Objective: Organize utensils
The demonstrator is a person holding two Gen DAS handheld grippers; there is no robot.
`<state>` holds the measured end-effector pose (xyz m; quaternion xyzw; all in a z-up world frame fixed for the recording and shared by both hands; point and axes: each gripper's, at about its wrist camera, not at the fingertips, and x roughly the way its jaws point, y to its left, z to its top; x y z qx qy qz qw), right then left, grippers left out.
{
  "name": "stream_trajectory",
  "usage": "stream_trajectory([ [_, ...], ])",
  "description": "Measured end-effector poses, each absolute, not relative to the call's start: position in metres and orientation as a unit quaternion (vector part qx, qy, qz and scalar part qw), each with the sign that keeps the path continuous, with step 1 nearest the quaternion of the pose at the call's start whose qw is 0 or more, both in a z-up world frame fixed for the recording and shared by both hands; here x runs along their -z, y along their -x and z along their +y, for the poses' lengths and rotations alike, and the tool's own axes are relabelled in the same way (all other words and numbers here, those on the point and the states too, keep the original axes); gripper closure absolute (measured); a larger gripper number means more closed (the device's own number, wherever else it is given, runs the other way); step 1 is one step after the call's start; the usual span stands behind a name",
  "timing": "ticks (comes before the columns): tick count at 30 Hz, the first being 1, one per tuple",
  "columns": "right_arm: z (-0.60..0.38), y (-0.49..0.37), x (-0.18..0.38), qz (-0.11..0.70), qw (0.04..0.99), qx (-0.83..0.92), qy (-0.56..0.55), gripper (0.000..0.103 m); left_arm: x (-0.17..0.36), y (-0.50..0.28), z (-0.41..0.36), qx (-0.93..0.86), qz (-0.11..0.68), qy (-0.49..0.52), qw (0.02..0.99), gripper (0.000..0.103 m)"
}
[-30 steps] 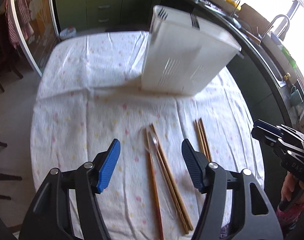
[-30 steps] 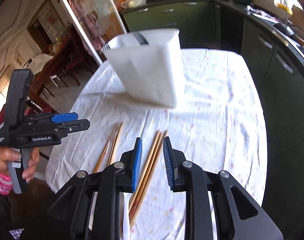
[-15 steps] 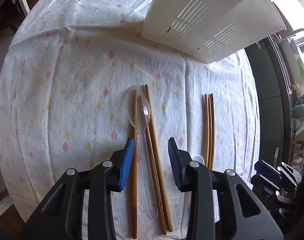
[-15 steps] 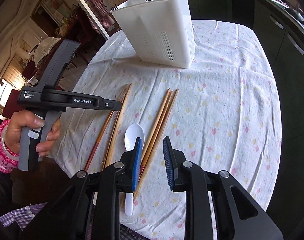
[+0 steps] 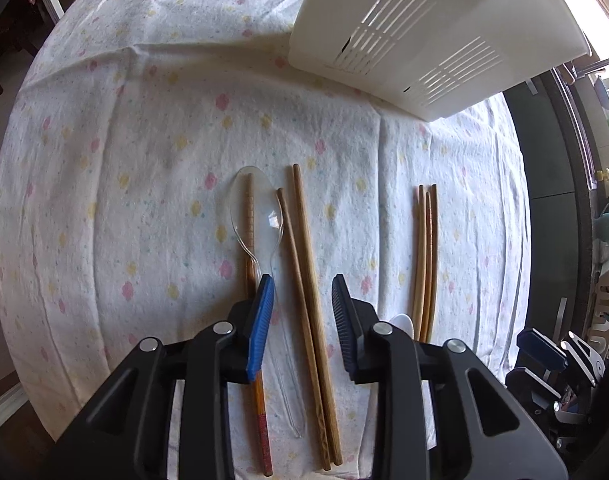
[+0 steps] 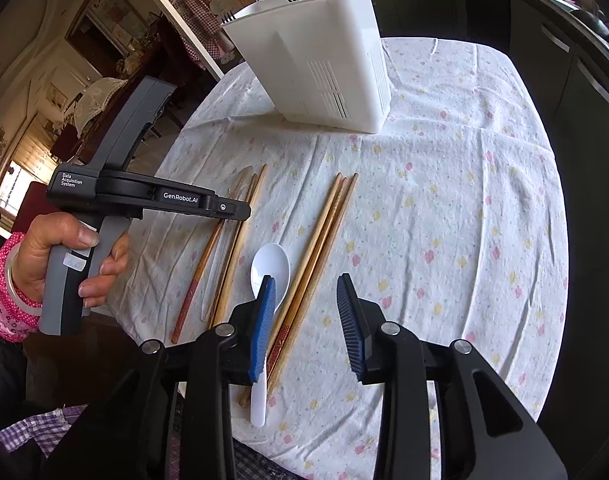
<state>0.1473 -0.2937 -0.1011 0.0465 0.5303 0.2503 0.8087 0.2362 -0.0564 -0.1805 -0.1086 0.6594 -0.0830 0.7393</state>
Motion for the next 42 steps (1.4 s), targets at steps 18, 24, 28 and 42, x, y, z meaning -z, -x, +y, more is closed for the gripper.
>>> stream_trajectory([
  [18, -0.285, -0.145, 0.096, 0.529, 0.808, -0.258, -0.035, 0.070, 0.177, -0.231, -0.032, 0.054, 0.672, 0.115, 0.730, 0.075],
  [24, -0.285, -0.144, 0.097, 0.532, 0.805, -0.262, -0.034, 0.070, 0.171, -0.226, -0.021, 0.050, 0.678, 0.119, 0.724, 0.075],
  [28, -0.284, -0.147, 0.098, 0.532, 0.804, -0.262, -0.037, 0.070, 0.173, -0.226, -0.012, 0.037, 0.683, 0.120, 0.720, 0.075],
  [42, -0.285, -0.148, 0.099, 0.535, 0.801, -0.266, -0.039, 0.070, 0.170, -0.232, -0.031, 0.070, 0.684, 0.118, 0.717, 0.075],
])
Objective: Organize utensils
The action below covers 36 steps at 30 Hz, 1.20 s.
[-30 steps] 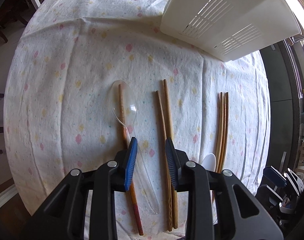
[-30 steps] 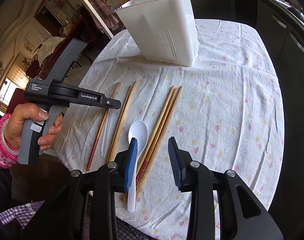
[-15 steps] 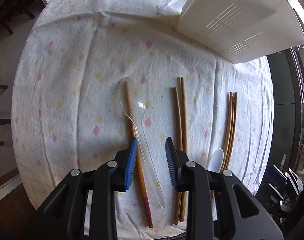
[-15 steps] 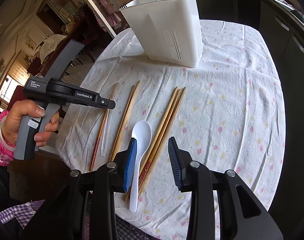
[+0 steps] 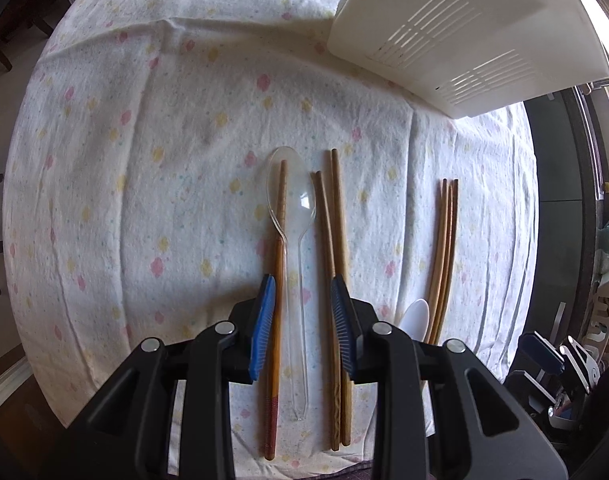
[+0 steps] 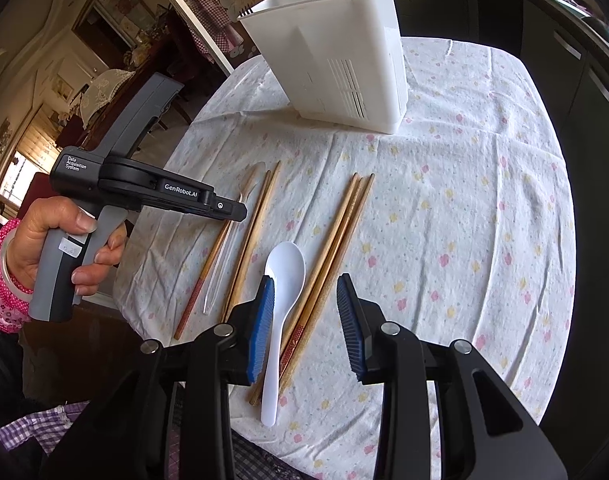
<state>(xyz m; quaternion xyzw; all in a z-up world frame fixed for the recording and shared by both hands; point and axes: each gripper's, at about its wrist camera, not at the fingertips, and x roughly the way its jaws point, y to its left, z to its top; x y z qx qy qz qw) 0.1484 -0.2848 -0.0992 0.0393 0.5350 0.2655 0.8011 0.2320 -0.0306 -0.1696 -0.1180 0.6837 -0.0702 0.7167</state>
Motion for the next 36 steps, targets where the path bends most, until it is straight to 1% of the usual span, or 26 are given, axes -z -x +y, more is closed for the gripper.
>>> stream_trajectory([
  [4, -0.286, -0.149, 0.101, 0.536, 0.801, -0.265, -0.042, 0.070, 0.166, -0.228, -0.041, 0.081, 0.684, 0.109, 0.717, 0.075],
  [11, -0.283, -0.147, 0.101, 0.536, 0.800, -0.268, -0.038, 0.070, 0.183, -0.228, -0.045, 0.072, 0.700, 0.110, 0.702, 0.075],
  [19, -0.280, -0.148, 0.101, 0.538, 0.800, -0.263, -0.029, 0.070, 0.182, -0.248, -0.049, 0.059, 0.685, 0.106, 0.718, 0.075],
  [23, -0.273, -0.147, 0.104, 0.546, 0.796, -0.262, -0.013, 0.070, 0.181, -0.255, -0.055, 0.055, 0.681, 0.089, 0.725, 0.075],
  [24, -0.272, -0.147, 0.105, 0.549, 0.794, -0.261, -0.008, 0.070, 0.180, -0.257, -0.056, 0.054, 0.679, 0.081, 0.727, 0.076],
  [25, -0.270, -0.147, 0.107, 0.552, 0.792, -0.259, -0.002, 0.070, 0.180, -0.257, -0.059, 0.051, 0.677, 0.071, 0.731, 0.085],
  [27, -0.264, -0.146, 0.111, 0.560, 0.787, -0.259, 0.011, 0.070, 0.181, -0.259, -0.067, 0.063, 0.674, 0.060, 0.733, 0.094],
  [32, -0.246, -0.145, 0.125, 0.587, 0.763, -0.268, 0.035, 0.070, 0.178, -0.260, -0.079, 0.065, 0.661, 0.055, 0.745, 0.095],
  [36, -0.227, -0.148, 0.139, 0.611, 0.742, -0.271, 0.057, 0.073, 0.166, -0.255, -0.074, 0.073, 0.641, 0.059, 0.762, 0.095],
])
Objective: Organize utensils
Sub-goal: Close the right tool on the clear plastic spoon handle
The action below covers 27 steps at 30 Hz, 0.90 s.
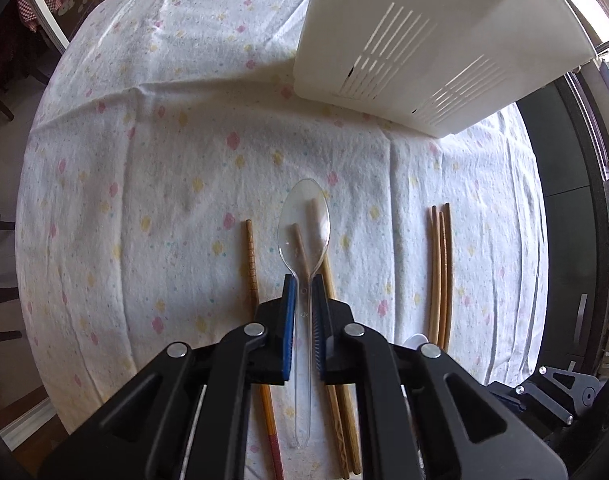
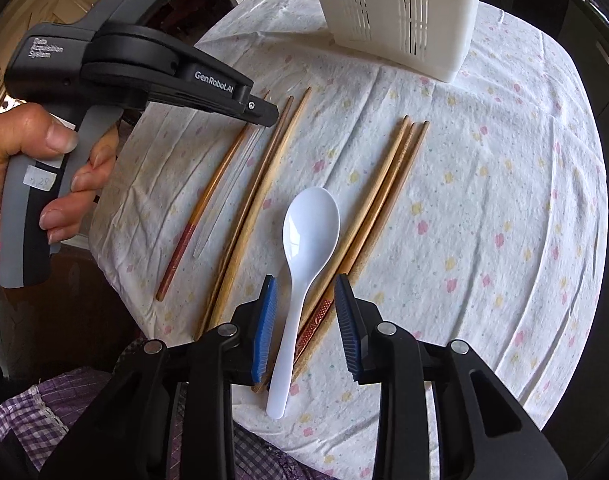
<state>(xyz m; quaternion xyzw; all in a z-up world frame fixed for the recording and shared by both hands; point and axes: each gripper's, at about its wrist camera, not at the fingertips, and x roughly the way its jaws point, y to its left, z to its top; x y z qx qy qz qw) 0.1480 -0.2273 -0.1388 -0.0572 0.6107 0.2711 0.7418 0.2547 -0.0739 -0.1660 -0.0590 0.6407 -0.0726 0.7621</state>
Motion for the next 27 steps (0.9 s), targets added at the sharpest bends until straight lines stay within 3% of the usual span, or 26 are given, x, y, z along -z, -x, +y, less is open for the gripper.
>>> stream_trajectory([
  [15, -0.172, -0.151, 0.164, 0.670, 0.683, -0.245, 0.156, 0.084, 0.143, -0.224, -0.055, 0.120, 0.602, 0.048, 0.788, 0.095],
  [20, -0.158, -0.164, 0.172, 0.687, 0.668, -0.241, 0.157, 0.084, 0.139, -0.217, -0.055, 0.126, 0.595, 0.045, 0.792, 0.095],
  [27, -0.171, -0.170, 0.159, 0.672, 0.690, -0.244, 0.109, 0.093, 0.132, -0.211, -0.057, 0.133, 0.588, 0.047, 0.796, 0.095],
])
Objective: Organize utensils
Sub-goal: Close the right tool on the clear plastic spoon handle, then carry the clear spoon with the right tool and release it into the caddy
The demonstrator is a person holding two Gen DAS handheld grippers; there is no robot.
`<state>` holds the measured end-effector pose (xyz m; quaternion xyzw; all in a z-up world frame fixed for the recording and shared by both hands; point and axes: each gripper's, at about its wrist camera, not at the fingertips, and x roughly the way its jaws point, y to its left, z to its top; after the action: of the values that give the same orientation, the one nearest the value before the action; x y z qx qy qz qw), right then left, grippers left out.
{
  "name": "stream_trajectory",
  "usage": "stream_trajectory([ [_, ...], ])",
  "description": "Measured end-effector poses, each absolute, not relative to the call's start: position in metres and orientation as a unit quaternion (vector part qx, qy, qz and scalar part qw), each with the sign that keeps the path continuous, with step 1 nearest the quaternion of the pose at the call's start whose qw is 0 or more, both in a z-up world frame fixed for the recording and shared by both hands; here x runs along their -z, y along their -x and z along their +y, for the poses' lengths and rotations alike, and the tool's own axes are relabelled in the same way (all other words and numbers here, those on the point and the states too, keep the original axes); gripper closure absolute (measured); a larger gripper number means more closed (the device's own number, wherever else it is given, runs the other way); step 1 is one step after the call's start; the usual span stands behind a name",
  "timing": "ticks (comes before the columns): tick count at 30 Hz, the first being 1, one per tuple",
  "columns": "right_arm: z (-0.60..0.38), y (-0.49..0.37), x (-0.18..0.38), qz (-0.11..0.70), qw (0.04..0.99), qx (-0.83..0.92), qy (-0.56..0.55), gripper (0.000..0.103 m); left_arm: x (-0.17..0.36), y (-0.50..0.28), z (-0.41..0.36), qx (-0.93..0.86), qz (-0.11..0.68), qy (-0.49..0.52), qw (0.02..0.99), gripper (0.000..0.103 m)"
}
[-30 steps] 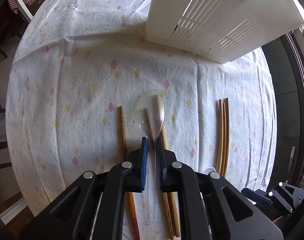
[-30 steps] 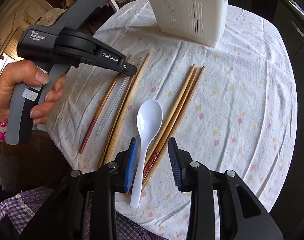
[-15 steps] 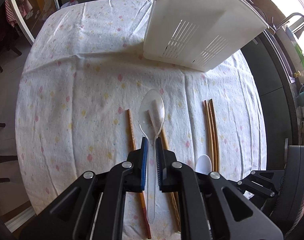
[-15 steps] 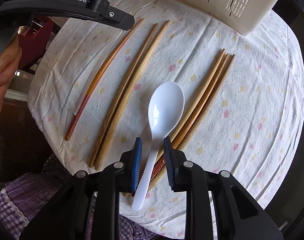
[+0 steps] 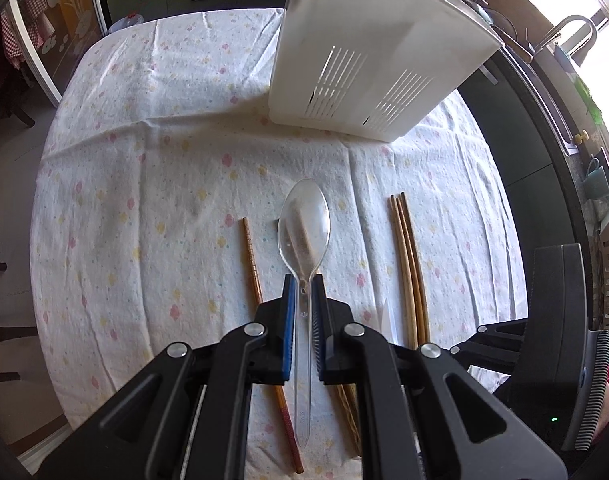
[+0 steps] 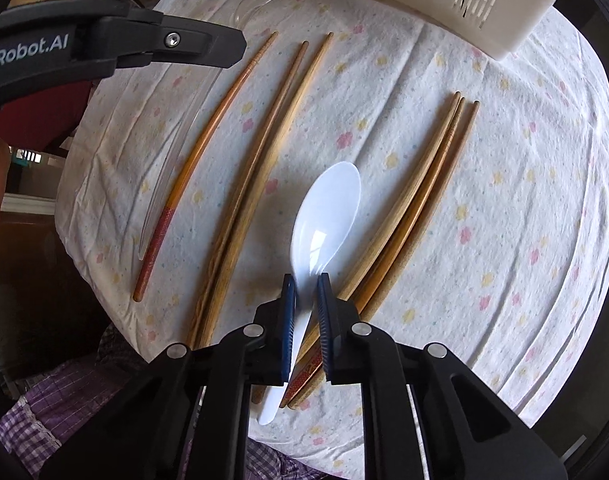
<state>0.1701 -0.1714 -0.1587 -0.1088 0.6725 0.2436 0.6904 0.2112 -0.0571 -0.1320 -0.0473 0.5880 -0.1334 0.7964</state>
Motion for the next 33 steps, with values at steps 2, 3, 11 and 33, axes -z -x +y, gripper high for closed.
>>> stream_trajectory([
  [2, -0.185, -0.169, 0.150, 0.658, 0.703, -0.261, 0.065, 0.097, 0.129, -0.211, -0.057, 0.136, 0.585, 0.049, 0.798, 0.095],
  [3, -0.192, -0.168, 0.145, 0.649, 0.710, -0.271, 0.040, 0.097, 0.127, -0.211, -0.056, 0.138, 0.584, 0.051, 0.798, 0.095],
  [11, -0.254, -0.150, 0.113, 0.562, 0.761, -0.308, -0.096, 0.097, 0.096, -0.205, -0.054, 0.155, 0.552, 0.058, 0.817, 0.095],
  [33, -0.305, -0.107, -0.006, 0.280, 0.918, -0.256, -0.115, 0.097, -0.077, -0.235, -0.076, 0.189, 0.175, 0.071, 0.964, 0.095],
])
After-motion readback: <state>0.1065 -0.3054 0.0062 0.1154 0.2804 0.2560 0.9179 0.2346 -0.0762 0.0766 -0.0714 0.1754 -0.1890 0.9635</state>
